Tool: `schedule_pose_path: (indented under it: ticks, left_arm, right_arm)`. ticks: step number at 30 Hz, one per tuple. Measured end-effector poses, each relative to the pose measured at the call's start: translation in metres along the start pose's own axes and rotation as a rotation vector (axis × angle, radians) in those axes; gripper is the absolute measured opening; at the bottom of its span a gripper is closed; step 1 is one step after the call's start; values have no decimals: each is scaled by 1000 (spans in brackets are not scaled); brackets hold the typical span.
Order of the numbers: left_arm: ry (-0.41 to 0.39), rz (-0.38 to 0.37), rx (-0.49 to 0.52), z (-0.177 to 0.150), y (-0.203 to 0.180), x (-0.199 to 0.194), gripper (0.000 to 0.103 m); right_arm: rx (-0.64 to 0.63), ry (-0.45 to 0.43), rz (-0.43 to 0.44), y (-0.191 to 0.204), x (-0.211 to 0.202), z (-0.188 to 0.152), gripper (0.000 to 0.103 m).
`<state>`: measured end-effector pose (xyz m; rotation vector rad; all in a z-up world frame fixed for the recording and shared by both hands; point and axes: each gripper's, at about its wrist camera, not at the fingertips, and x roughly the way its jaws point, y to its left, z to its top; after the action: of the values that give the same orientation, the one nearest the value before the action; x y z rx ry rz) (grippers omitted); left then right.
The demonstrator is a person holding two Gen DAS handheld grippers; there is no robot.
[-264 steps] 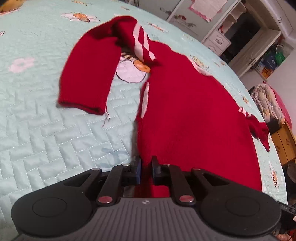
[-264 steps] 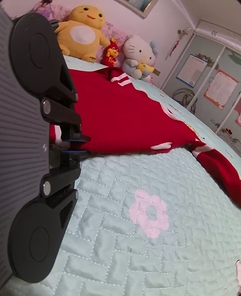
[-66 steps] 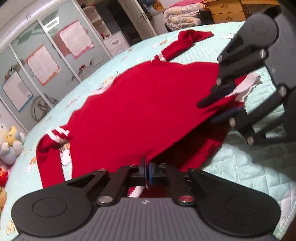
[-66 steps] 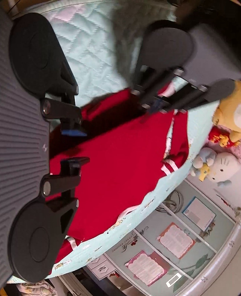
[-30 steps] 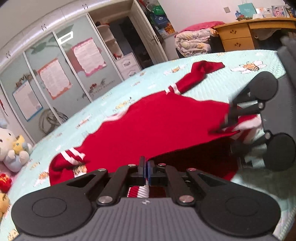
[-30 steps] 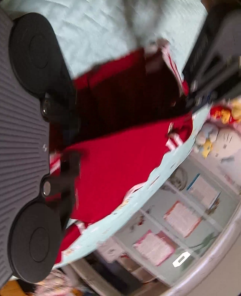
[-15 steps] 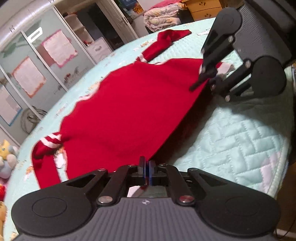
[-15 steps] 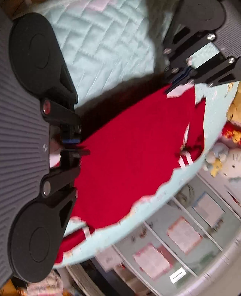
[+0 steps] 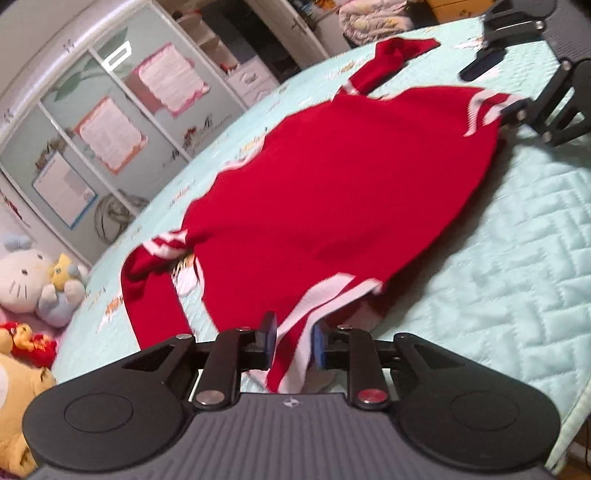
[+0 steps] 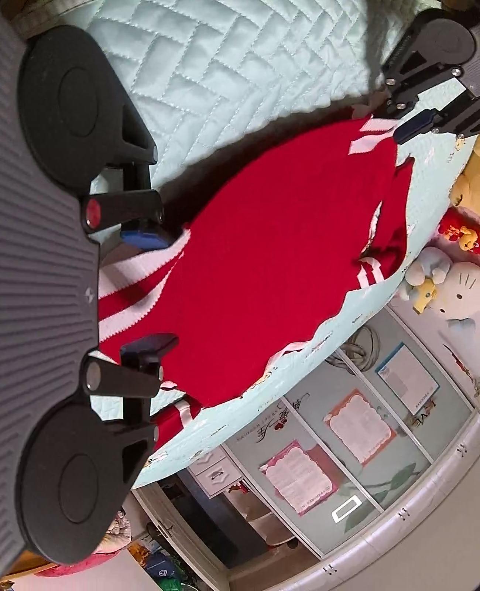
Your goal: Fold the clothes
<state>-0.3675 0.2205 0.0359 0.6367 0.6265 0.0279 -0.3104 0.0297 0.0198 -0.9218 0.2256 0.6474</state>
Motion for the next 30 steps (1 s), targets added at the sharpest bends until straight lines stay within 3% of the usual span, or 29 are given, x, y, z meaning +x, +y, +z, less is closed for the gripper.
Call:
schedule_pose_path:
  ticks: [2, 3, 4, 9, 13, 18, 21, 24, 30]
  left_arm:
    - [-1, -13, -8, -3, 5, -2, 2]
    - [0, -16, -8, -4, 7, -3, 2]
    - [2, -16, -7, -5, 7, -5, 2]
    - [59, -9, 5, -20, 5, -1, 2]
    - [70, 30, 63, -23, -8, 3, 6]
    - [88, 23, 73, -25, -4, -2, 12]
    - [108, -18, -21, -28, 12, -13, 28]
    - [128, -61, -128, -31, 29, -24, 35]
    - [14, -210, -516, -16, 76, -47, 33]
  right_arm:
    - [1, 12, 19, -2, 0, -2, 42]
    - [13, 27, 42, -5, 0, -3, 11]
    - [25, 42, 65, -7, 1, -3, 1]
    - [19, 115, 131, -6, -4, -14, 0]
    - [19, 100, 105, -1, -7, -17, 0]
    - [148, 121, 128, -22, -15, -28, 35]
    - [255, 123, 156, -41, -24, -36, 46]
    - [362, 125, 184, -59, -32, -44, 48]
    - [879, 45, 344, -97, -4, -64, 48]
